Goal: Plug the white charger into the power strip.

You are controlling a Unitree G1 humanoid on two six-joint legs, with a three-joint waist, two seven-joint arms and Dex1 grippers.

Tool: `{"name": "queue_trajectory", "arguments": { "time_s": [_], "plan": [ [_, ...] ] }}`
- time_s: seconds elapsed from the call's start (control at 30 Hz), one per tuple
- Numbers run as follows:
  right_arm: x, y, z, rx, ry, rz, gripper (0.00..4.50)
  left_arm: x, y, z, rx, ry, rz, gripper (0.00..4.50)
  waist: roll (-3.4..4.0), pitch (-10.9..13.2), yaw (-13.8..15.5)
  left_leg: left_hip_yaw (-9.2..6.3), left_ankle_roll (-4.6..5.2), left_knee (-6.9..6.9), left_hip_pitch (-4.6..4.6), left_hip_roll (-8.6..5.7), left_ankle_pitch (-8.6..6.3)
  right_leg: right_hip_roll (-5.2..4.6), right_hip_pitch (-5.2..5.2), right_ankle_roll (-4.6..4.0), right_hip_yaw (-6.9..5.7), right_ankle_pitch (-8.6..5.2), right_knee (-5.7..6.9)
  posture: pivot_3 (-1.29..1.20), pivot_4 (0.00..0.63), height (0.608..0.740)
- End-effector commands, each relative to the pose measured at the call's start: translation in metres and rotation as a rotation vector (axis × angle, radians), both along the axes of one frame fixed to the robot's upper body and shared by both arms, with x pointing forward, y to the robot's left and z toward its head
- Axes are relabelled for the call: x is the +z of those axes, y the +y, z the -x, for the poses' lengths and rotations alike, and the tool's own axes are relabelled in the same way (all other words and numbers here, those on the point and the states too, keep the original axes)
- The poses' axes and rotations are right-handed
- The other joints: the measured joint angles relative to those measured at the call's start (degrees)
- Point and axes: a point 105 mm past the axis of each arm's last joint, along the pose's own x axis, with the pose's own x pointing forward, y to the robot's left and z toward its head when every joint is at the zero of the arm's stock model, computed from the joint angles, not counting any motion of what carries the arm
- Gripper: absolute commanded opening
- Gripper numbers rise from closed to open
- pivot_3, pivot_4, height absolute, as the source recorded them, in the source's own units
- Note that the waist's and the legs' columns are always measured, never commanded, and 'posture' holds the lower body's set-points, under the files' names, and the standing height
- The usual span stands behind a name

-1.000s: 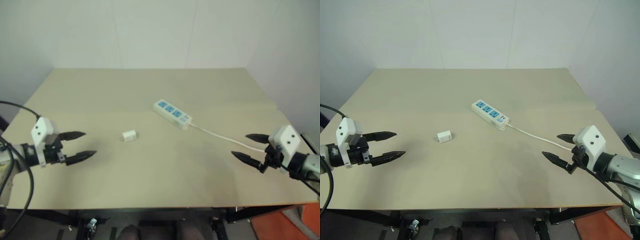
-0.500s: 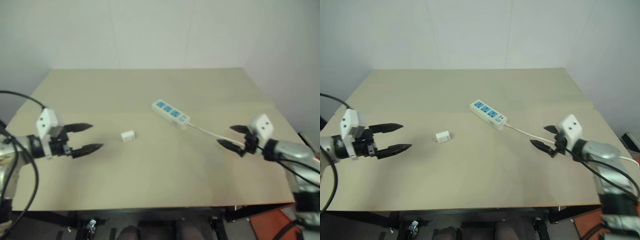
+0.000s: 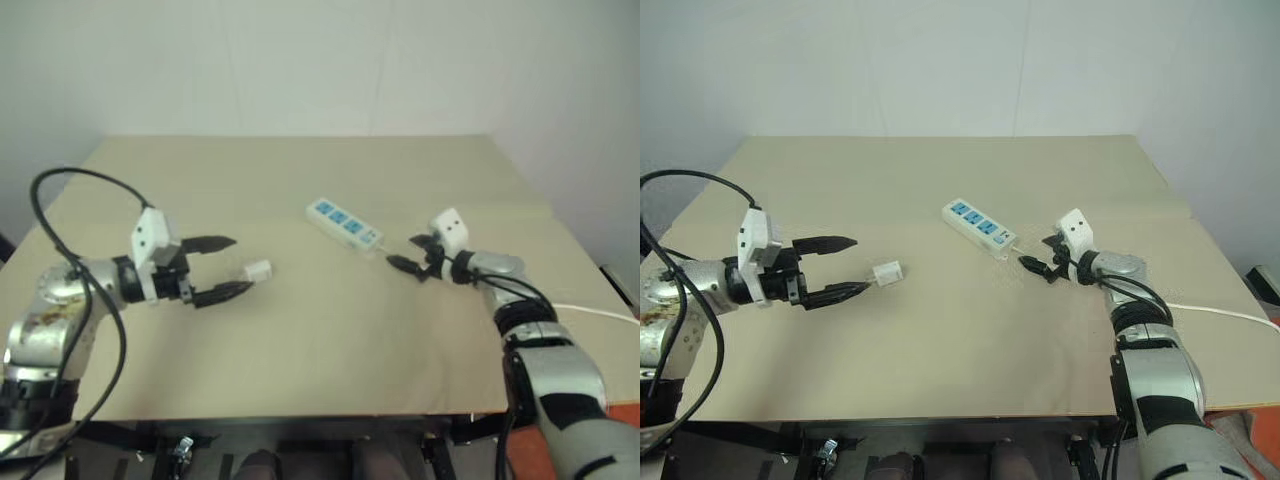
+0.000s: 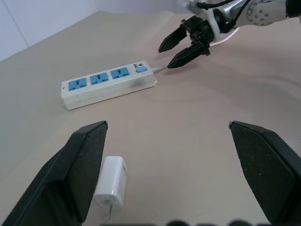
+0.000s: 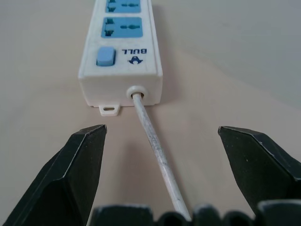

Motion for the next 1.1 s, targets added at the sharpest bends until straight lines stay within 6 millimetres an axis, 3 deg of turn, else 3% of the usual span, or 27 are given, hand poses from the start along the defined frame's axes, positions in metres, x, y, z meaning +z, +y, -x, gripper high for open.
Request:
{"name": "queue_trajectory", "arguments": {
  "time_s": [0.03, 0.17, 0.6, 0.87, 1.1],
  "plan": [
    [0.004, 0.004, -0.004, 0.005, -0.011, 0.056, 4.45, 0.004, -0.006, 0.003, -0.017, -0.035, -0.022, 4.5, 0.0, 0.0, -0.05, 0.0, 0.0, 0.0, 0.0, 0.0, 0.0, 0.0, 0.0, 0.0, 0.0, 0.0, 0.0, 0.0, 0.15, 0.74],
    [-0.004, 0.007, -0.004, -0.002, 0.049, 0.065, 4.45, 0.0, -0.009, 0.004, -0.018, -0.033, -0.038, 4.5, 0.0, 0.0, -0.22, 0.0, 0.0, 0.0, 0.04, 0.0, 0.0, 0.01, 0.02, 0.0, 0.01, 0.0, 0.03, 0.0, 0.15, 0.74],
    [-0.001, 0.009, -0.003, 0.032, 0.044, 0.065, 0.13, -0.006, -0.011, 0.003, -0.015, -0.024, -0.043, 4.5, 0.0, 0.0, -0.44, -0.02, 0.0, 0.0, 0.06, 0.01, 0.0, 0.03, 0.04, -0.01, 0.0, 0.0, 0.03, 0.0, 0.15, 0.74],
    [0.011, 0.009, 0.011, 0.134, -0.066, 0.062, 0.01, -0.003, -0.004, 0.003, -0.038, -0.019, -0.084, 4.5, 0.0, 0.0, -1.14, -0.06, 0.0, 0.0, 0.01, 0.01, 0.0, 0.03, 0.02, 0.0, -0.03, 0.0, 0.02, 0.0, 0.15, 0.74],
    [0.009, -0.015, 0.068, 0.159, -0.158, 0.116, 0.01, -0.003, -0.003, 0.001, -0.063, -0.01, -0.099, 4.5, 0.03, 0.01, 0.23, -0.08, 0.0, 0.0, -0.05, -0.03, 0.0, -0.02, -0.02, 0.02, -0.05, -0.01, 0.02, 0.0, 0.15, 0.74]
  ]
}}
